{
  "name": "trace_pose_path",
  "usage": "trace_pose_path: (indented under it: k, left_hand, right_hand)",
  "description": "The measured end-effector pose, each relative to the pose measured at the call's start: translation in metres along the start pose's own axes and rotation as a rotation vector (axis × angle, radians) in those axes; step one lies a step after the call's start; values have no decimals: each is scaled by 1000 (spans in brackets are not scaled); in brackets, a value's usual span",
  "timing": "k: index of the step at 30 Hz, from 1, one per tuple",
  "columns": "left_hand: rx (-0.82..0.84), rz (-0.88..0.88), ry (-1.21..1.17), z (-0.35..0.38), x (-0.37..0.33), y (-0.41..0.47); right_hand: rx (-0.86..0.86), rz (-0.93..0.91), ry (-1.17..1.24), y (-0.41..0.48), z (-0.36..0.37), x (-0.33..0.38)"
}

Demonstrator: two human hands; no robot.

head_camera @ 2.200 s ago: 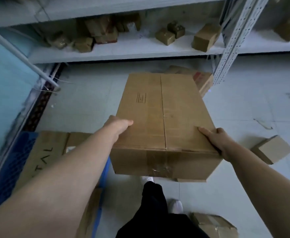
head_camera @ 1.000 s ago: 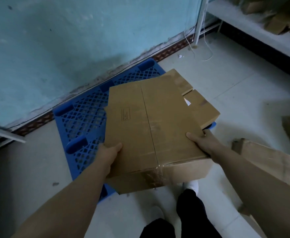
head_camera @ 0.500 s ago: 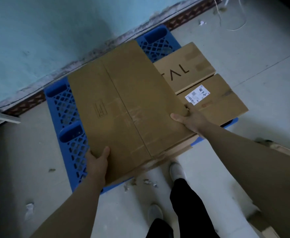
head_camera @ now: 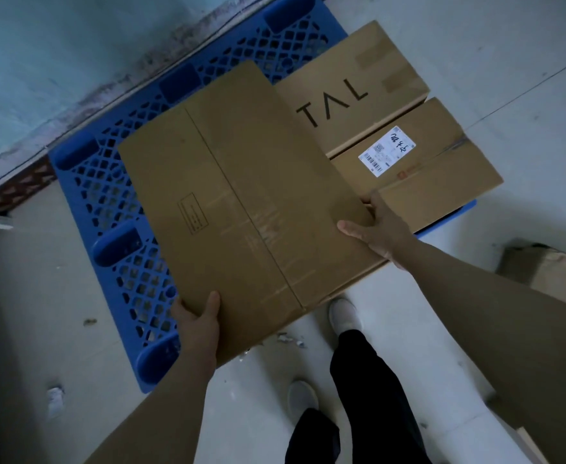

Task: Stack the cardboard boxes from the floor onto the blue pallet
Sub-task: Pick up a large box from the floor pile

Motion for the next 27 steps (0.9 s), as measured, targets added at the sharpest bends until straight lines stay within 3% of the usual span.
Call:
trace_pose_path:
  k: [6,27]
  left_hand:
    - [90,-105,1,25,25,14]
    - [8,-176,210,30,8,16]
  right_hand:
    - [-5,64,-169,8,6,-26]
    - [7,203,-281,12,20,-24]
Point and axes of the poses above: each hand's wrist, its own y-axis towards the middle knuckle, its own z-axis out of the palm, x = y × z, the point moved 7 cm from there along y, towards the middle knuckle, and after that the axes turned 10 degrees about x, right-handed, at the moved point
